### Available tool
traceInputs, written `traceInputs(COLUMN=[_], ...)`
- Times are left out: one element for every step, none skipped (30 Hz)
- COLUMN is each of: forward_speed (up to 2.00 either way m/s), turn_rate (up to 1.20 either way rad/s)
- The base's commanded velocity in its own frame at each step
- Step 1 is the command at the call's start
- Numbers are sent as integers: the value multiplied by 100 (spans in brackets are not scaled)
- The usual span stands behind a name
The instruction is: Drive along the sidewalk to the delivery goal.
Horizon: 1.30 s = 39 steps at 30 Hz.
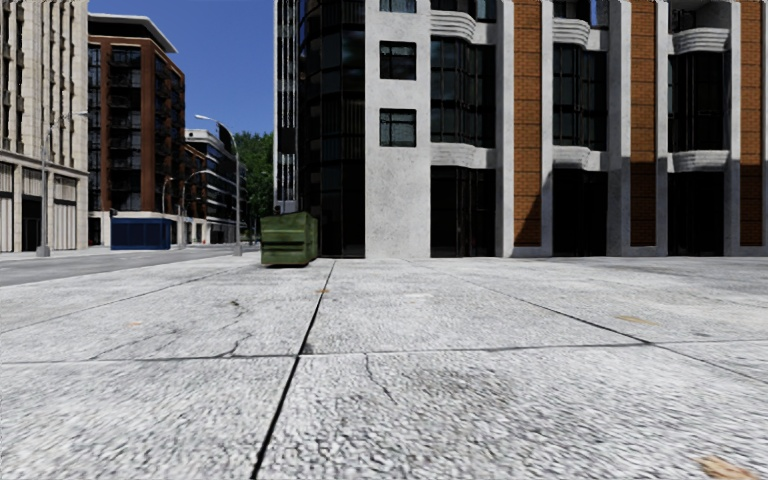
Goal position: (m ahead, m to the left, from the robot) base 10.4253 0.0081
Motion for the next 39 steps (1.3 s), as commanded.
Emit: traceInputs(forward_speed=[200,200,200,200,200,200,200,200,200,200,200,200,200,200,200,200,200,200,200,200,200,200,200,200,200,200,200,200,200,200,200,200,200,200,200,200,200,200,200], turn_rate=[0,0,0,0,0,0,0,0,0,0,0,0,0,0,0,0,0,0,0,0,0,0,0,0,0,0,0,0,0,0,0,0,0,0,0,0,0,0,0])
